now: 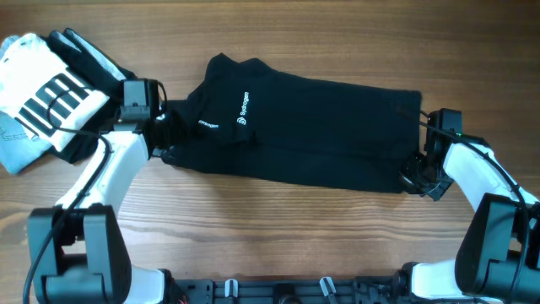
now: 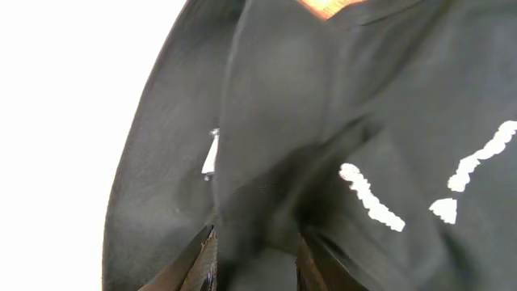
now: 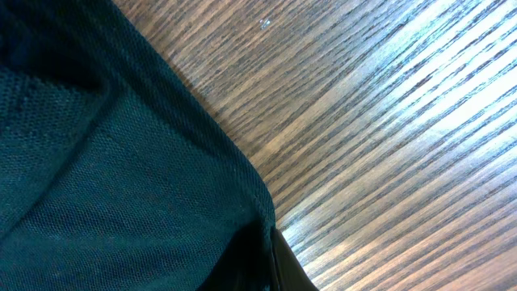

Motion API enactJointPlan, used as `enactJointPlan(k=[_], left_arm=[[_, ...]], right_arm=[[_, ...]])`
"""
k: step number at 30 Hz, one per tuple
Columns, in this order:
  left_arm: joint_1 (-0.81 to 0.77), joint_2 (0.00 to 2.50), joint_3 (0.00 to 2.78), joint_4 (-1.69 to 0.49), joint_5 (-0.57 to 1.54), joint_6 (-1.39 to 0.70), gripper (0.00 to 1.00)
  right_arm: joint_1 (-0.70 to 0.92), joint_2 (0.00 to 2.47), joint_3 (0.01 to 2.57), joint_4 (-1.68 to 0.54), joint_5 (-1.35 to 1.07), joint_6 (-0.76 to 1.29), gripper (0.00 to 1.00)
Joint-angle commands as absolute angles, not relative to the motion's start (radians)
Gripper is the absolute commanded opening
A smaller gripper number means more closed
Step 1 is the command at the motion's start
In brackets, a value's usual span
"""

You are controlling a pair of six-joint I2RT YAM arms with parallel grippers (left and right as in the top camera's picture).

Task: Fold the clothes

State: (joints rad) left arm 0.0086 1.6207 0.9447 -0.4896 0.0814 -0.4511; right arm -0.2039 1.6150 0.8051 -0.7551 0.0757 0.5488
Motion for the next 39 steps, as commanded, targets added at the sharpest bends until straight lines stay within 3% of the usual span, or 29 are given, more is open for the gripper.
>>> enactJointPlan(k=[1, 5, 9, 16, 18, 21, 22, 23, 24, 27, 31, 35, 39], left_arm=[[0.009, 1.687, 0.888, -0.488, 0.056, -0.451, 0.23], [0.009, 1.711, 0.865, -0.568, 0.057, -0.451, 0.04], [0.009, 1.711, 0.855, -0.714, -0.020, -0.583, 0.04], [0.009, 1.702, 0.855, -0.882, 0.017, -0.585, 0.04], [0.009, 1.677, 0.855, -0.907, 0.019, -0.585, 0.04], [0.009, 1.614, 0.867, -0.884, 0.055, -0.571, 0.05], [0.009, 1.586, 0.878, -0.868, 0.099, -0.526, 0.16], [0.009, 1.555, 0.892, -0.860, 0.131, -0.492, 0.30], [0.009, 1.531, 0.901, -0.852, 0.130, -0.484, 0.35], [0.009, 1.462, 0.906, -0.804, 0.130, -0.475, 0.47], [0.009, 1.441, 0.905, -0.730, 0.130, -0.475, 0.54], [0.009, 1.442, 0.905, -0.683, 0.130, -0.475, 0.55], [0.009, 1.442, 0.905, -0.683, 0.130, -0.475, 0.54]], right_arm=[[-0.213, 1.651, 0.774, -0.768, 0.150, 0.530, 0.06], [-0.213, 1.651, 0.774, -0.788, 0.150, 0.527, 0.05], [-0.220, 1.651, 0.774, -0.847, 0.213, 0.589, 0.05], [-0.230, 1.651, 0.783, -0.878, 0.242, 0.595, 0.07], [-0.229, 1.651, 0.815, -0.879, 0.200, 0.555, 0.12], [-0.229, 1.625, 0.882, -0.894, 0.073, 0.391, 0.29], [-0.229, 1.600, 0.915, -0.923, 0.073, 0.405, 0.32], [-0.230, 1.576, 0.945, -0.945, 0.077, 0.425, 0.44], [-0.229, 1.554, 0.971, -0.965, 0.078, 0.439, 0.55], [-0.229, 1.494, 1.015, -0.988, 0.076, 0.474, 0.68], [-0.228, 1.494, 1.004, -0.960, -0.010, 0.453, 0.66], [-0.228, 1.539, 0.933, -0.894, -0.138, 0.448, 0.64], [-0.228, 1.580, 0.903, -0.836, -0.159, 0.485, 0.53]])
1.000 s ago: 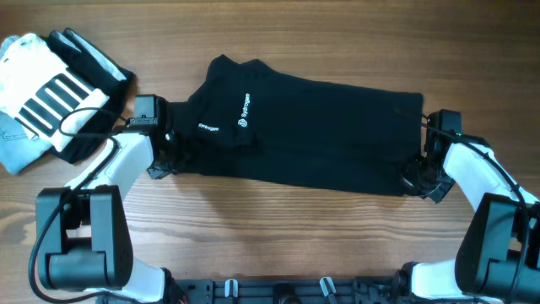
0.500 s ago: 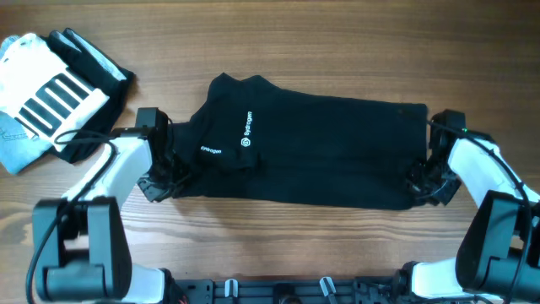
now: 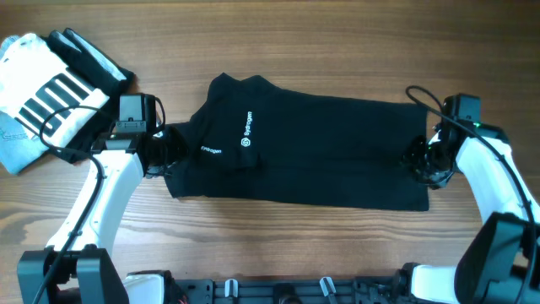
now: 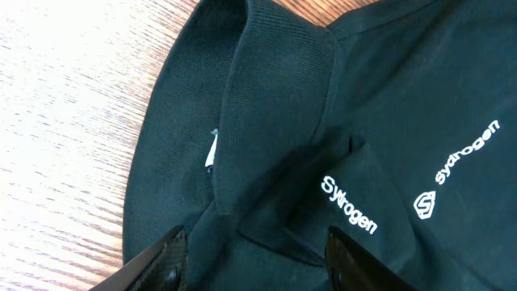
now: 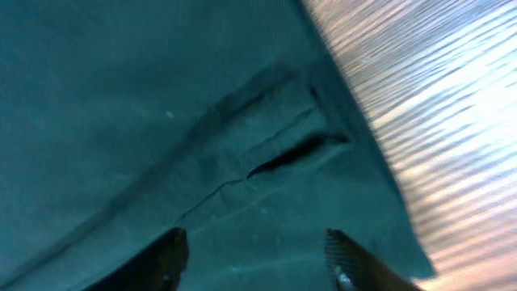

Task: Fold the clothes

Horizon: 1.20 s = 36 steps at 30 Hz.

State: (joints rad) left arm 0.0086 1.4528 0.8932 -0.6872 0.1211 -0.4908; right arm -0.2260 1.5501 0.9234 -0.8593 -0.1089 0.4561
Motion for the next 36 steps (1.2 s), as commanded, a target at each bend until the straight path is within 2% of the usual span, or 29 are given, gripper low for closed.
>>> enactJointPlan(k=[1, 8, 11, 14, 20, 23, 25, 26, 27, 28, 29, 33, 36], left_arm=[[0.009, 1.442, 0.905, -0.683, 0.130, -0.475, 0.54], [0.009, 1.442, 0.905, -0.684, 0.130, -0.475, 0.55], [0.009, 1.442, 0.905, -0.684, 0.130, -0.475, 0.54], [0.009, 1.442, 0.905, -0.684, 0.130, -0.475, 0.55], [0.009, 1.442, 0.905, -0.645, 0.130, -0.475, 0.51], [0.009, 1.442, 0.905, -0.508, 0.133, -0.475, 0.43], [0.009, 1.442, 0.905, -0.450, 0.156, -0.475, 0.42], [0.009, 1.442, 0.905, -0.445, 0.161, -0.475, 0.41], [0.009, 1.442, 0.905, -0.450, 0.162, -0.475, 0.42], [0.009, 1.442, 0.905, -0.463, 0.162, -0.475, 0.42], [0.009, 1.442, 0.905, -0.467, 0.164, -0.475, 0.44], [0.007, 1.448, 0.929, -0.351, 0.275, -0.361, 0.50], [0.002, 1.504, 1.040, -0.363, 0.329, -0.342, 0.52]], right_arm=[[-0.228, 1.589, 0.897, -0.815, -0.158, 0.503, 0.53], [-0.228, 1.644, 0.888, -0.730, -0.155, 0.585, 0.34], [-0.228, 1.659, 0.888, -0.727, -0.155, 0.606, 0.15], [-0.228, 1.659, 0.888, -0.719, -0.155, 0.606, 0.04], [-0.228, 1.658, 0.907, -0.670, -0.159, 0.604, 0.05], [-0.228, 1.649, 1.043, -0.638, -0.184, 0.602, 0.04], [-0.228, 1.649, 1.087, -0.648, -0.183, 0.574, 0.04], [-0.228, 1.649, 1.089, -0.693, -0.181, 0.545, 0.08], [-0.228, 1.650, 1.087, -0.755, -0.169, 0.542, 0.19], [-0.228, 1.652, 1.082, -0.824, -0.139, 0.542, 0.30], [-0.228, 1.652, 1.072, -0.875, -0.109, 0.542, 0.47], [-0.228, 1.651, 1.061, -0.862, -0.136, 0.446, 0.51], [-0.228, 1.651, 1.119, -0.843, -0.199, 0.344, 0.67]])
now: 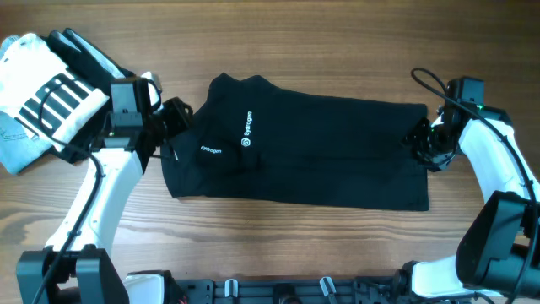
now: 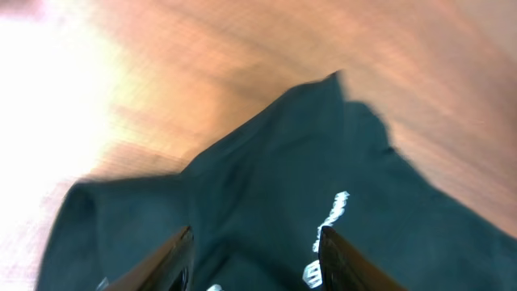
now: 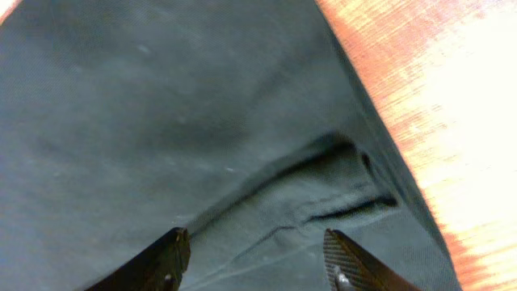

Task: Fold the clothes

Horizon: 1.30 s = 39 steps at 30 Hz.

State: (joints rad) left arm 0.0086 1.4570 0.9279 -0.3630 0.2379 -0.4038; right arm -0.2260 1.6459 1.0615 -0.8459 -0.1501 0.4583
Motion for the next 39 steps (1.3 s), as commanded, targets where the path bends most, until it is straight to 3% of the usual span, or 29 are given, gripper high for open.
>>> enactJointPlan(k=[1, 3, 6, 10, 16, 18, 19, 21, 26, 34, 35, 36, 39], left_arm=[[-0.006, 1.531, 1.082, -0.375, 0.331, -0.321, 0.53], [-0.050, 1.638, 1.207, -0.402, 0.337, -0.257, 0.60], [-0.081, 1.807, 1.365, -0.410, 0.344, -0.238, 0.63], [-0.098, 2.055, 1.551, -0.356, 0.402, -0.239, 0.57], [-0.153, 2.216, 1.582, -0.261, 0.403, -0.239, 0.50], [-0.170, 2.227, 1.582, -0.266, 0.400, -0.238, 0.31], [-0.172, 2.227, 1.582, -0.278, 0.395, -0.239, 0.05], [-0.170, 2.226, 1.582, -0.310, 0.395, -0.239, 0.04], [-0.138, 2.166, 1.588, -0.382, 0.415, -0.258, 0.04], [-0.139, 2.148, 1.587, -0.487, 0.374, -0.258, 0.04], [-0.139, 2.148, 1.587, -0.488, 0.374, -0.258, 0.19], [-0.140, 2.148, 1.587, -0.493, 0.374, -0.258, 0.47], [-0.146, 2.148, 1.587, -0.506, 0.374, -0.258, 0.52]], right_arm=[[-0.228, 1.651, 1.147, -0.847, -0.206, 0.312, 0.72], [-0.228, 1.651, 1.216, -0.879, -0.212, 0.261, 0.81], [-0.228, 1.651, 1.232, -0.899, -0.212, 0.261, 0.82], [-0.228, 1.651, 1.232, -0.926, -0.212, 0.243, 0.81], [-0.228, 1.651, 1.231, -0.952, -0.212, 0.243, 0.80], [-0.228, 1.651, 1.231, -0.958, -0.212, 0.243, 0.80], [-0.228, 1.651, 1.231, -0.959, -0.212, 0.242, 0.77], [-0.228, 1.651, 1.231, -0.956, -0.210, 0.242, 0.71], [-0.228, 1.652, 1.232, -0.836, -0.080, 0.245, 0.64], [-0.228, 1.664, 1.231, -0.764, -0.048, 0.242, 0.68], [-0.228, 1.671, 1.231, -0.764, -0.048, 0.238, 0.69], [-0.228, 1.683, 1.231, -0.768, -0.048, 0.239, 0.72], [-0.228, 1.696, 1.231, -0.769, -0.049, 0.239, 0.72]])
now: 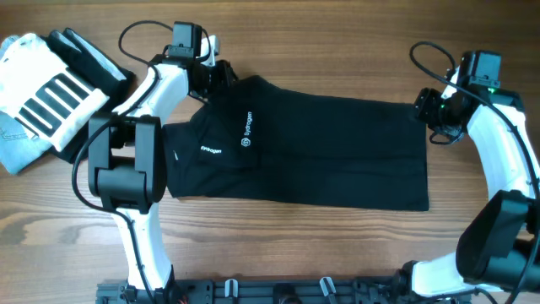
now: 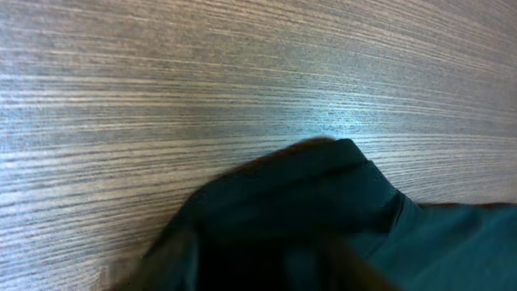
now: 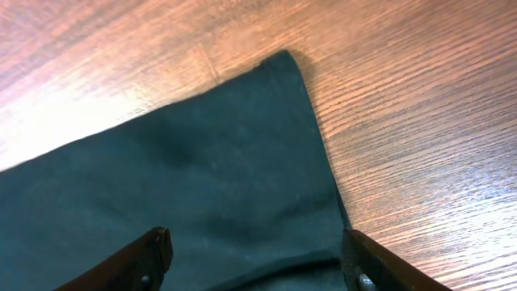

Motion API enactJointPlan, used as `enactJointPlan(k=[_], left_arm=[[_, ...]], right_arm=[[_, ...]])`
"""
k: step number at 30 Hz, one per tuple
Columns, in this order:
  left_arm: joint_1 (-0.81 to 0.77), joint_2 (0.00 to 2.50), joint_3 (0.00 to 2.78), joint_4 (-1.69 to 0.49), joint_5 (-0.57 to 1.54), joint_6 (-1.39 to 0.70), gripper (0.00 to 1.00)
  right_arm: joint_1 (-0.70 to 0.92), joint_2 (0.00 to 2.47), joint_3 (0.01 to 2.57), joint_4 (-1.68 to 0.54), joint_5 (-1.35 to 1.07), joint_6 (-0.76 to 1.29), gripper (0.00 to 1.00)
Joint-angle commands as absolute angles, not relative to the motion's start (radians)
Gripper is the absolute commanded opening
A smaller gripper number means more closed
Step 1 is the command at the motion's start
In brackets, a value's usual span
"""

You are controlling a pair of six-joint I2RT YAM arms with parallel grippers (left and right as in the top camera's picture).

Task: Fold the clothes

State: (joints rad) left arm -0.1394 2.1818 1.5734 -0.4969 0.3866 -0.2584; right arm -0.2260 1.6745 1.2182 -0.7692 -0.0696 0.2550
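A black shirt (image 1: pixel 321 152) with white lettering lies flat on the wooden table (image 1: pixel 337 42), folded into a long band running left to right. My left gripper (image 1: pixel 215 78) is at the shirt's far left corner. In the left wrist view that corner (image 2: pixel 323 186) fills the space ahead of the left gripper (image 2: pixel 266 271), whose blurred fingers stand apart with fabric between them. My right gripper (image 1: pixel 429 108) hovers at the far right corner. In the right wrist view the right gripper (image 3: pixel 257 267) is wide open over the fabric (image 3: pixel 202 178).
A pile of folded clothes (image 1: pixel 46 93), white with black stripes, sits at the far left of the table. Cables loop above both wrists. A black rail (image 1: pixel 278 291) runs along the table's near edge.
My left gripper went from the shirt's left edge to its far left corner. My right gripper shifted from the right edge to the far right corner. The shirt lies as before.
Both grippers were first shut on the two ends of the shirt, which lay slanted and rumpled. Then they were open and the shirt lay flat as a long band. After that they stood beside its ends, and now they are at its far corners.
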Motion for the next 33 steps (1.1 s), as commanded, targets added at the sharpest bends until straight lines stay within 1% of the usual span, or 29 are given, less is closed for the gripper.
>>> enactJointPlan(k=[1, 2, 3, 5, 6, 8, 9, 10, 11, 13, 16, 20, 24, 27, 29, 30, 31, 32, 33], left_arm=[[-0.147, 2.148, 1.587, -0.510, 0.374, -0.258, 0.52], [-0.148, 2.148, 1.587, -0.514, 0.374, -0.258, 0.45], [-0.148, 2.148, 1.587, -0.519, 0.374, -0.257, 0.28], [-0.149, 2.148, 1.587, -0.516, 0.374, -0.258, 0.04], [-0.149, 2.146, 1.588, -0.503, 0.379, -0.258, 0.04], [-0.146, 2.133, 1.588, -0.466, 0.422, -0.258, 0.04], [-0.144, 2.122, 1.588, -0.456, 0.439, -0.259, 0.04], [-0.144, 2.104, 1.588, -0.456, 0.438, -0.269, 0.04], [-0.144, 2.094, 1.588, -0.461, 0.438, -0.269, 0.04], [-0.144, 2.071, 1.588, -0.501, 0.439, -0.270, 0.04], [-0.144, 2.045, 1.588, -0.552, 0.438, -0.273, 0.04], [-0.144, 2.029, 1.588, -0.581, 0.438, -0.273, 0.04], [-0.144, 2.029, 1.588, -0.604, 0.437, -0.273, 0.04], [-0.144, 2.029, 1.588, -0.616, 0.437, -0.273, 0.04], [-0.144, 2.029, 1.588, -0.625, 0.437, -0.273, 0.04], [-0.144, 2.029, 1.588, -0.627, 0.437, -0.273, 0.04], [-0.144, 2.029, 1.588, -0.628, 0.435, -0.273, 0.04], [-0.144, 2.029, 1.588, -0.633, 0.429, -0.273, 0.04], [-0.144, 2.029, 1.588, -0.638, 0.426, -0.273, 0.04]], right_arm=[[-0.228, 1.696, 1.231, -0.769, -0.049, 0.239, 0.72], [-0.228, 1.696, 1.231, -0.768, -0.049, 0.239, 0.72], [-0.228, 1.696, 1.231, -0.767, -0.049, 0.239, 0.72], [-0.228, 1.696, 1.231, -0.767, -0.048, 0.239, 0.64], [-0.228, 1.696, 1.231, -0.767, -0.047, 0.239, 0.62], [-0.229, 1.698, 1.231, -0.767, -0.045, 0.239, 0.62], [-0.229, 1.702, 1.231, -0.771, -0.045, 0.228, 0.67], [-0.229, 1.709, 1.232, -0.771, -0.045, 0.207, 0.76], [-0.229, 1.712, 1.232, -0.770, -0.044, 0.199, 0.78], [-0.236, 1.725, 1.232, -0.729, -0.034, 0.189, 0.79], [-0.251, 1.744, 1.232, -0.624, -0.027, 0.237, 0.79], [-0.257, 1.814, 1.232, -0.525, -0.019, 0.282, 0.79], [-0.257, 1.914, 1.232, -0.455, -0.052, 0.317, 0.82], [-0.257, 1.979, 1.232, -0.414, -0.081, 0.340, 0.79], [-0.257, 2.013, 1.231, -0.405, -0.083, 0.352, 0.69], [-0.257, 2.020, 1.231, -0.406, -0.083, 0.351, 0.61], [-0.256, 2.023, 1.231, -0.408, -0.083, 0.351, 0.45], [-0.257, 2.023, 1.232, -0.410, -0.083, 0.351, 0.24], [-0.257, 2.020, 1.232, -0.413, -0.083, 0.351, 0.08]])
